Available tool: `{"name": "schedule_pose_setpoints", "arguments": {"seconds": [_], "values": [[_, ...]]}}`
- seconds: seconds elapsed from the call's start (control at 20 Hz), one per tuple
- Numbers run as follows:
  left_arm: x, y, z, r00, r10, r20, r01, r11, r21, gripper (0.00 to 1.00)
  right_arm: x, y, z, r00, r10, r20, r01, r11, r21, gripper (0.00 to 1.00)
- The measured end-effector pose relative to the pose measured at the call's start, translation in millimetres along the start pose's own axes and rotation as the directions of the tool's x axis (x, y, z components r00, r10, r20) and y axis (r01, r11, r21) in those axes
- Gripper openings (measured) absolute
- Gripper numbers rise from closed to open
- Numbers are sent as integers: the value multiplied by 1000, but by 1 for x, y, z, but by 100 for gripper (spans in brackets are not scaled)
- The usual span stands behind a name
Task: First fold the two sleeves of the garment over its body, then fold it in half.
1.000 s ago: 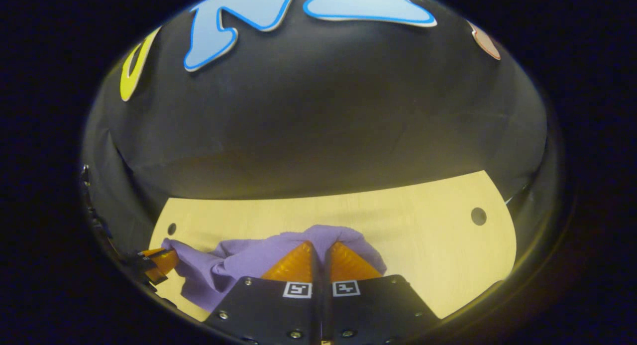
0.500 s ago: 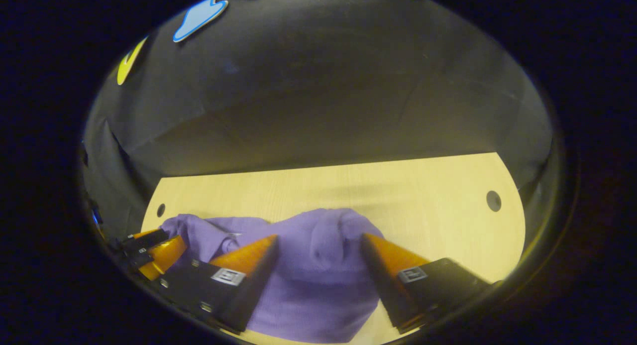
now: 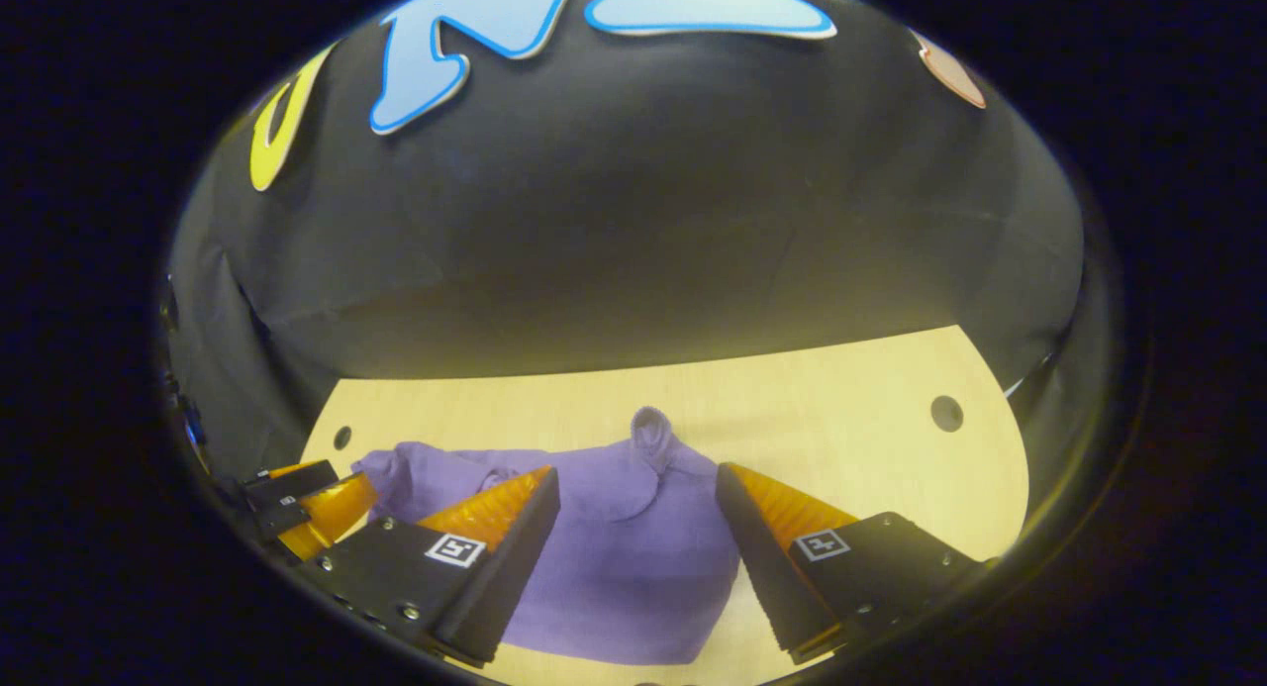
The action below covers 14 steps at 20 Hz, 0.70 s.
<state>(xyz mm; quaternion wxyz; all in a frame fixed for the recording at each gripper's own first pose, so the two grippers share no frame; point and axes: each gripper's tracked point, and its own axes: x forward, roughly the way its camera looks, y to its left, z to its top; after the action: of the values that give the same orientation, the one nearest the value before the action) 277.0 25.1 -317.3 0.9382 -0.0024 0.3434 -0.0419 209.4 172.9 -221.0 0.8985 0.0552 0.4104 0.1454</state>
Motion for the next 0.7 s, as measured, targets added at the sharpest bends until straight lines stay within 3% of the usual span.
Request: {"name": "schedule_pose_setpoints", "arguments": {"seconds": [0.3,0.7], "values": [[-85,-31,58,985,-20,170,19,1000,9,96,-55,-10,24,984,22,177,-21,1000,-4,98],[-226,-75,91,939,-82,333,70,996,50,96,-194,6,57,903,77,422,-45,995,-84,97]]}}
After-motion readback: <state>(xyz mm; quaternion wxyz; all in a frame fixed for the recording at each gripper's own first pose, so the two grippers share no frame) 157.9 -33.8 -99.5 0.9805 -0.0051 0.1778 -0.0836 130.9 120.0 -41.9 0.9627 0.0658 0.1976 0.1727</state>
